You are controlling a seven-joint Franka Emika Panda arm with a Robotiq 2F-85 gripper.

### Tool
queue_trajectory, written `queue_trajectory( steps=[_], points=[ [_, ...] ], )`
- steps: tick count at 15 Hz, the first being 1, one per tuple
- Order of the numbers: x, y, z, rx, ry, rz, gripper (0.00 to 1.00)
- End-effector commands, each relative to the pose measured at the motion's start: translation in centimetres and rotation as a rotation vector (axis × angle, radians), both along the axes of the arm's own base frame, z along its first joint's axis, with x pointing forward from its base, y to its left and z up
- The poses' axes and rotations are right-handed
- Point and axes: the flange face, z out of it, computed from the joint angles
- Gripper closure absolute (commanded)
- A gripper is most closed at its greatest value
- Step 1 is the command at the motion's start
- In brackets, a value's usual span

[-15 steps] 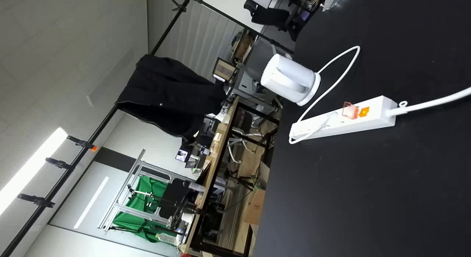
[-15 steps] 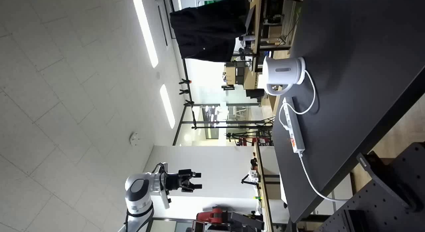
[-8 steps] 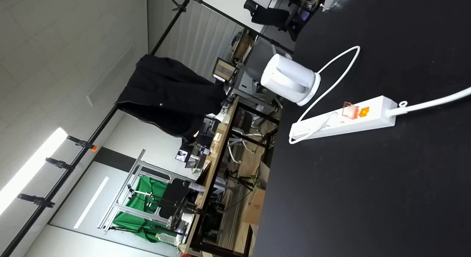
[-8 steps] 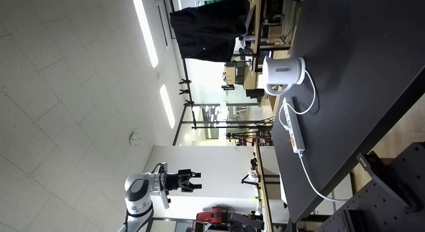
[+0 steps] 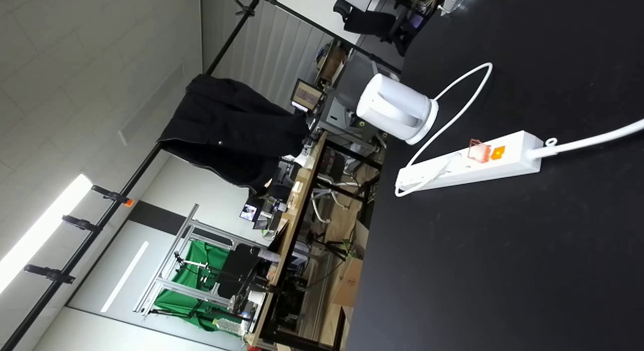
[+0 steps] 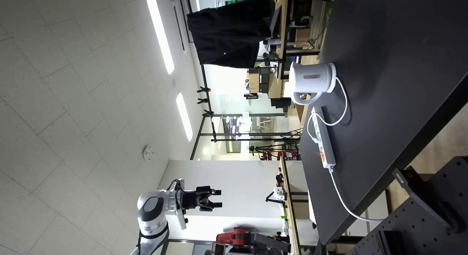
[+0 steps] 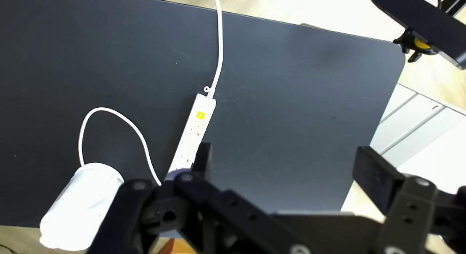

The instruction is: Press the power button on the extension cord.

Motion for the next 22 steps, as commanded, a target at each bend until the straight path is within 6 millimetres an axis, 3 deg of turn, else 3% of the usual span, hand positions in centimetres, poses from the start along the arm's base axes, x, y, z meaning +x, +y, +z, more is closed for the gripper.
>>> queue_trajectory(
  steps=[1, 5, 8, 9, 10, 11, 13, 14, 20, 21, 22],
  points=[
    [0.7, -0.1, -0.4, -0.01, -0.002, -0.015, 0.0],
    [4.9, -1.4, -3.7, -0.086, -0.06, -0.069, 0.0],
    [8.4, -2.6, -7.4, -0.12, -0.068, -0.111, 0.0],
    [9.5, -2.8, -8.8, -0.131, -0.051, -0.123, 0.25],
    [10.3, -3.0, -10.0, -0.122, -0.02, -0.127, 0.25],
    [8.7, -3.1, -8.6, -0.119, -0.043, -0.086, 0.08],
    [9.9, -3.3, -10.8, -0.116, -0.009, -0.094, 0.22],
    [10.2, -3.2, -11.3, -0.114, -0.002, -0.096, 0.25],
    [10.2, -3.1, -10.8, -0.112, -0.011, -0.097, 0.25],
    [10.2, -3.1, -10.8, -0.112, -0.011, -0.097, 0.5],
    [10.1, -3.2, -11.0, -0.125, -0.02, -0.104, 0.52]
  ],
)
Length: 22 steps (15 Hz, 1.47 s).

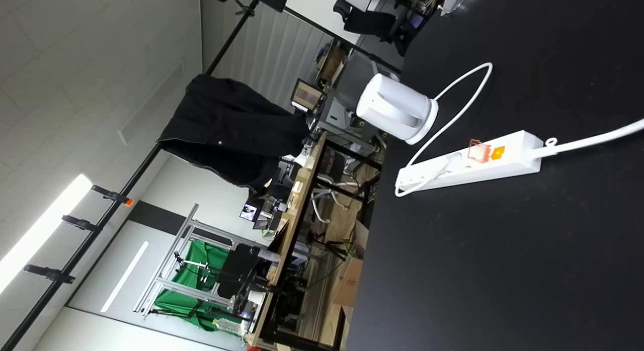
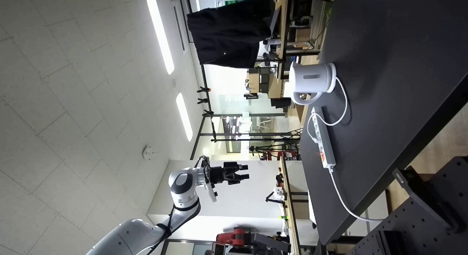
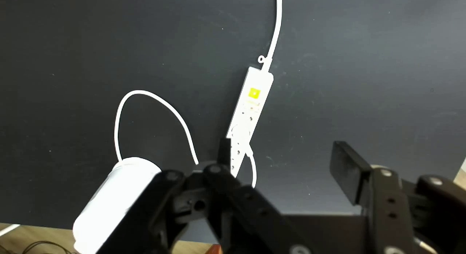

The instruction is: Press the power button on the extension cord.

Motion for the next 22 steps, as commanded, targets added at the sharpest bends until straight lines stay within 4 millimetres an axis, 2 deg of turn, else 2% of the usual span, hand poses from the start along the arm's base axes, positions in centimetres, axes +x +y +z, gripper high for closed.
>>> queue_trajectory(
  steps=[1, 5, 7, 11, 15, 18, 19, 20, 22],
  points=[
    [-0.2, 0.0, -0.5, -0.003, 0.003, -0.005, 0.58],
    [0.4, -0.5, -2.2, 0.009, -0.009, -0.044, 0.88],
    [1.2, -0.9, -3.2, 0.023, -0.066, -0.073, 0.99],
    [3.3, -1.7, -7.4, 0.037, -0.119, -0.104, 1.0],
    [5.0, -2.5, -13.6, 0.04, -0.097, -0.131, 1.0],
    [5.7, -2.8, -18.3, 0.02, -0.017, -0.141, 1.0],
    [4.8, -3.1, -16.4, 0.033, -0.04, -0.112, 1.0],
    [4.8, -3.2, -17.7, 0.033, -0.021, -0.112, 0.99],
    [4.8, -3.2, -18.0, 0.034, -0.021, -0.109, 0.99]
  ],
)
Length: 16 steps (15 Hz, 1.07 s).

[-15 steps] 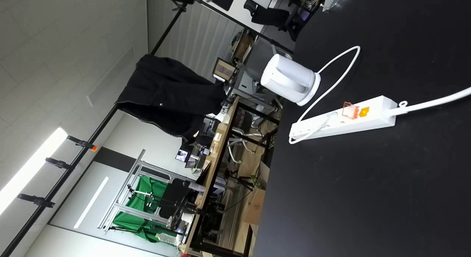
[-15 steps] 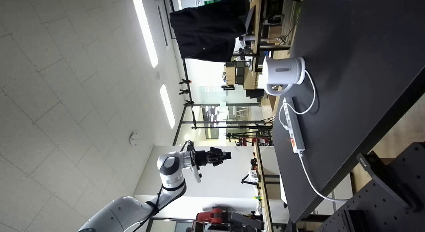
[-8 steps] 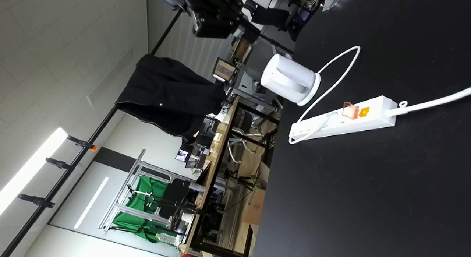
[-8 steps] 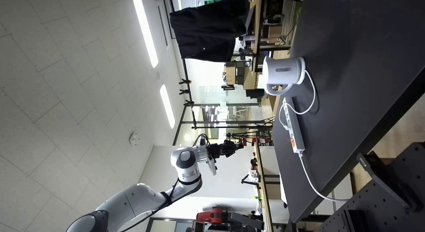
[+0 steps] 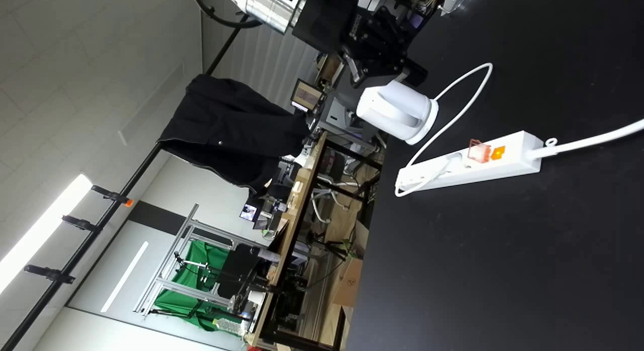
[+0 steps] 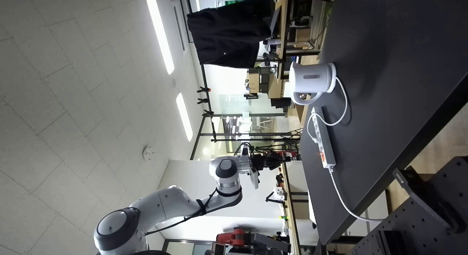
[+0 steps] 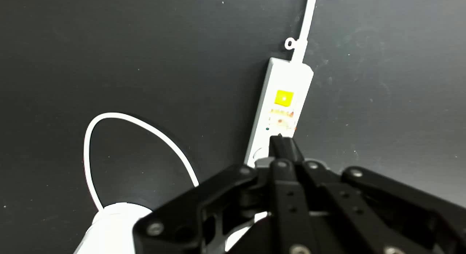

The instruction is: Press the power button on the extension cord.

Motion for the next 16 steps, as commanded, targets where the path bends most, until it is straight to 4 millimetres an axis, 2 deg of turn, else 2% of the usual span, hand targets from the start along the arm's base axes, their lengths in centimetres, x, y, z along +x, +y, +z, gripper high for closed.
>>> queue_trajectory(
  steps=[1, 4, 10, 16],
  points=[
    [0.0, 0.1, 0.4, 0.001, -0.005, 0.002, 0.99],
    [0.0, 0.2, 1.0, 0.002, -0.017, 0.004, 0.99],
    [0.1, 0.1, 1.0, 0.002, -0.017, 0.003, 0.99],
    [1.8, 0.3, -2.3, 0.009, -0.014, -0.004, 1.0]
  ],
)
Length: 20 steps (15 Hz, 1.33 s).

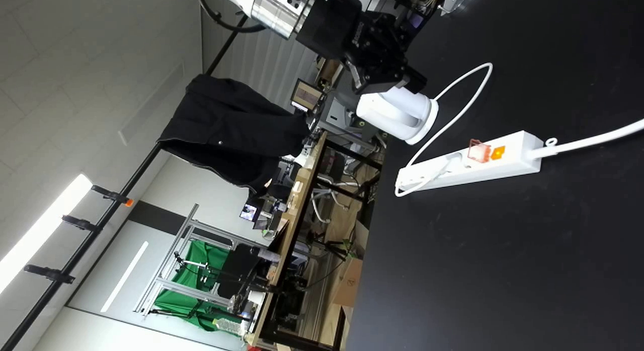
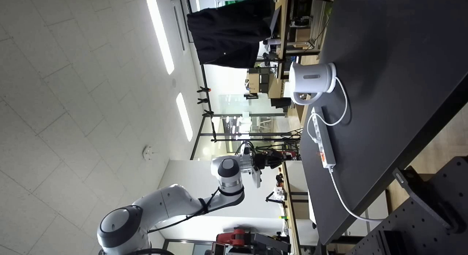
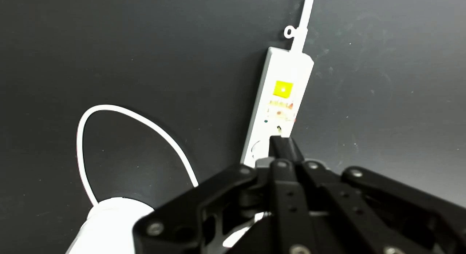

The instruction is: Press the power button on the extension cord.

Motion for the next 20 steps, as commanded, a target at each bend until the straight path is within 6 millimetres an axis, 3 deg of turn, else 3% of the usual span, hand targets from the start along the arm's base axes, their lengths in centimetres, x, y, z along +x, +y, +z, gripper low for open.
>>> queue_trajectory(
  steps=[1, 7, 14, 20],
  points=[
    [1.5, 0.5, -2.1, 0.012, 0.021, -0.005, 1.0],
    [2.3, 1.2, -6.2, 0.062, 0.058, -0.039, 1.0],
    [2.8, -1.2, -9.6, 0.263, 0.025, -0.092, 1.0],
    [3.0, -3.5, -11.7, 0.331, 0.058, -0.108, 1.0]
  ],
)
